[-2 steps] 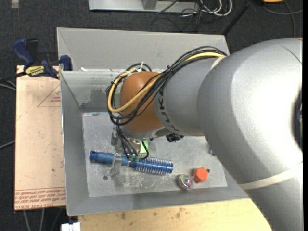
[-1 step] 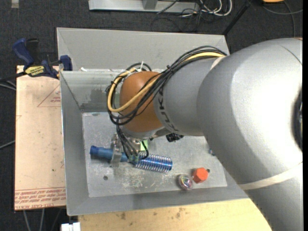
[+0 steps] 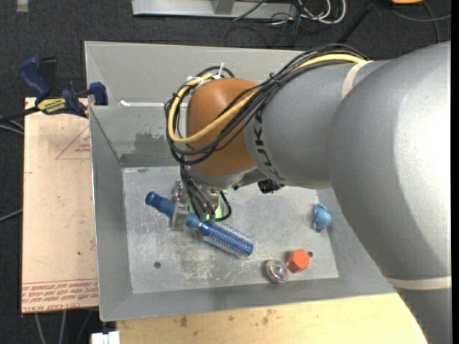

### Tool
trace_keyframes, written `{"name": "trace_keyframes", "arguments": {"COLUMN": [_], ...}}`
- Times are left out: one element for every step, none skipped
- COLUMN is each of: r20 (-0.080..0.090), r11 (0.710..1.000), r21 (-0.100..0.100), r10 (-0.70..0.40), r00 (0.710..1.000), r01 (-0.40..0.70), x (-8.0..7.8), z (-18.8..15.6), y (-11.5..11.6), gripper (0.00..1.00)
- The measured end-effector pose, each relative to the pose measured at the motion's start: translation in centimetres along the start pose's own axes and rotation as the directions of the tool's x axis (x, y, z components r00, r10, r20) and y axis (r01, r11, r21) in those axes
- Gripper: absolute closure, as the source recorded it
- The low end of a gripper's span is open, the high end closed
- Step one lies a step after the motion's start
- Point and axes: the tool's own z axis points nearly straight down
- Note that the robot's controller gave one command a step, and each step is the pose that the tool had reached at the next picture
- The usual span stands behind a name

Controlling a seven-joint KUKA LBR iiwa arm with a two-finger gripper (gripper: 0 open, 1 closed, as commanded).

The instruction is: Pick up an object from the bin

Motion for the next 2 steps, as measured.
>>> {"name": "trace_keyframes", "arguments": {"r20": [-0.003,-0.006], "r11": [1.000,1.000], "r21": [0.001,0.002], "r10": [-0.001,-0.001], "r00": [1.000,1.000], "r01": [0.001,0.001], "x": [-0.10,-0.15], "z": [-3.00,-3.74], "y": [0.04,0.05], "gripper": [1.00,1.00]}}
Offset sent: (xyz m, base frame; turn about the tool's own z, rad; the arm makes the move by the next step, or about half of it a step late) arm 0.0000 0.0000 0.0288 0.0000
